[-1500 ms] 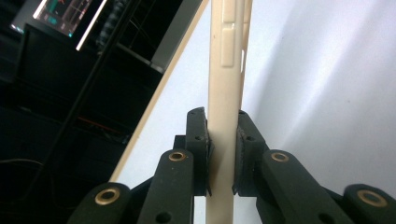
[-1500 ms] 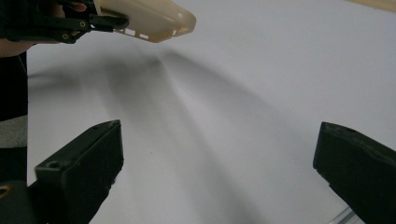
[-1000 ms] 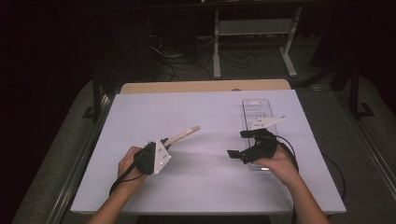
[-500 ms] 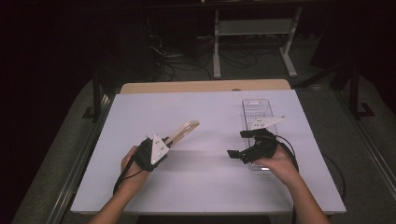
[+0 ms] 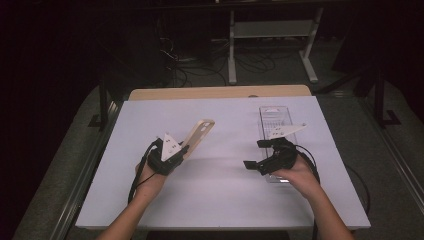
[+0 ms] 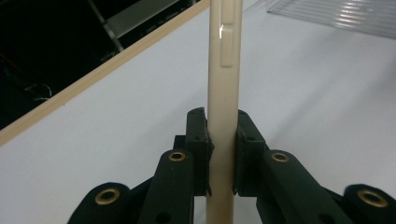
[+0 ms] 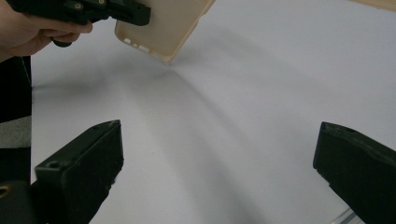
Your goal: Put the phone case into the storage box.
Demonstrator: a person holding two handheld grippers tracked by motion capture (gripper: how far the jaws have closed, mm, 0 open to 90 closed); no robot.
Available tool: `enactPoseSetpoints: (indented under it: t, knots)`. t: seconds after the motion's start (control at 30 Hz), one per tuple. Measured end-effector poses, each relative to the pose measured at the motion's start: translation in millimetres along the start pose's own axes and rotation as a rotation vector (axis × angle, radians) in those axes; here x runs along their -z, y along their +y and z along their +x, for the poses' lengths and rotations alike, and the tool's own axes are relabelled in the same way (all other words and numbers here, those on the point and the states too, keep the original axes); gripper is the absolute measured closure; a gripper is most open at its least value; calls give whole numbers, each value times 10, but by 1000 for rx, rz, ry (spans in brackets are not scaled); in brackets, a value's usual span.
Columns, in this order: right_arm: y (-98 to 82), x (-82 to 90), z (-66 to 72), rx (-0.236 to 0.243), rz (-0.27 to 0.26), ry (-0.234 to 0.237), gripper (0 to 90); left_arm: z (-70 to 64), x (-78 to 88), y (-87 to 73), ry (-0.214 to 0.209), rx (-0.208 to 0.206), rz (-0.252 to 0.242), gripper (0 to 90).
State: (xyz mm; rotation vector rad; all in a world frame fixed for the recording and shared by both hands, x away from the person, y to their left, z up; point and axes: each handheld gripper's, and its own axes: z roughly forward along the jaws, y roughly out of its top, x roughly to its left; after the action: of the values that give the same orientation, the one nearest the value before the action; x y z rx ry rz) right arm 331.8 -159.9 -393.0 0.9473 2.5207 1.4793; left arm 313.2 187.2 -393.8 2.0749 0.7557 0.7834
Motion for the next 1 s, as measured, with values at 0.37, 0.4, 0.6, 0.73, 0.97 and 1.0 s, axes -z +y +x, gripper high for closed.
enactPoseSetpoints:
  t: [0.37, 0.4, 0.6, 0.73, 0.97, 1.0]
  knots:
    - [-1, 2, -6, 3, -3, 1, 13, 23, -137, 127, -25, 91, 16, 792]
    - [-1, 3, -6, 3, -3, 2, 13, 28, -142, 129, -23, 101, 15, 792]
    - [1, 10, -20, -2, -5, 10, 13, 36, -114, 125, -18, 125, 9, 792]
    - [17, 17, -32, -28, -9, 9, 6, 37, -86, 117, -19, 127, 5, 792]
    - [73, 24, -9, -3, -2, -18, 0, 23, -68, 119, -26, 132, -9, 792]
    - [86, 27, 3, -4, -5, -18, 0, 23, -61, 121, -28, 131, -9, 792]
